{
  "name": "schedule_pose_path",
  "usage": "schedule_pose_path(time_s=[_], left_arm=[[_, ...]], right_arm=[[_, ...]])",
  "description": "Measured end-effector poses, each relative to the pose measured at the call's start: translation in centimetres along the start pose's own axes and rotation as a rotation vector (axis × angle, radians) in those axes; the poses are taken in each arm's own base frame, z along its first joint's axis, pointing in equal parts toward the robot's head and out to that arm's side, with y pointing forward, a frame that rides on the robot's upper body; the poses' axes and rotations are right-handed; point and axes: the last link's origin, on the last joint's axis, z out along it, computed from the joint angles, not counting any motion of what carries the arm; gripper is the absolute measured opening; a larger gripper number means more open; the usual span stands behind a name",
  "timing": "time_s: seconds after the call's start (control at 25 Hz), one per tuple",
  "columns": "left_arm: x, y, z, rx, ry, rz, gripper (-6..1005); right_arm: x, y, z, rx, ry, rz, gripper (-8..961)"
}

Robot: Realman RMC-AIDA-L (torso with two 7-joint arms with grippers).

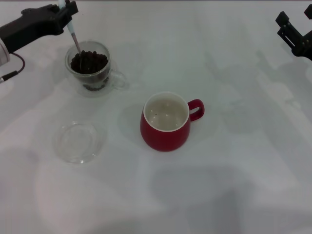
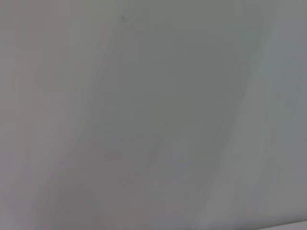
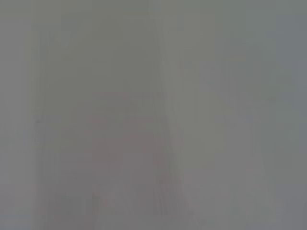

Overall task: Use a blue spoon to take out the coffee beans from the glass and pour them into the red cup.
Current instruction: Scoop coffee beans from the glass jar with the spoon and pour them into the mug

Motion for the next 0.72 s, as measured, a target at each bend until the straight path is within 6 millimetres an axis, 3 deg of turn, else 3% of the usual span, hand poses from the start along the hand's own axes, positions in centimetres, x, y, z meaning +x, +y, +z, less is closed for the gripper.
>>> schedule_pose_path(time_s=[0.28, 0.72], left_arm=[[-1.4, 0.3, -0.6, 0.021, 0.02, -0.158, 135], [-2.9, -1.8, -4.3, 0.137, 0.136, -0.563, 135]], right_arm=[[0.2, 0.0, -0.3, 0.003, 0.007, 0.003, 826], [0.2, 0.0, -0.4, 0.002, 0.006, 0.018, 826]])
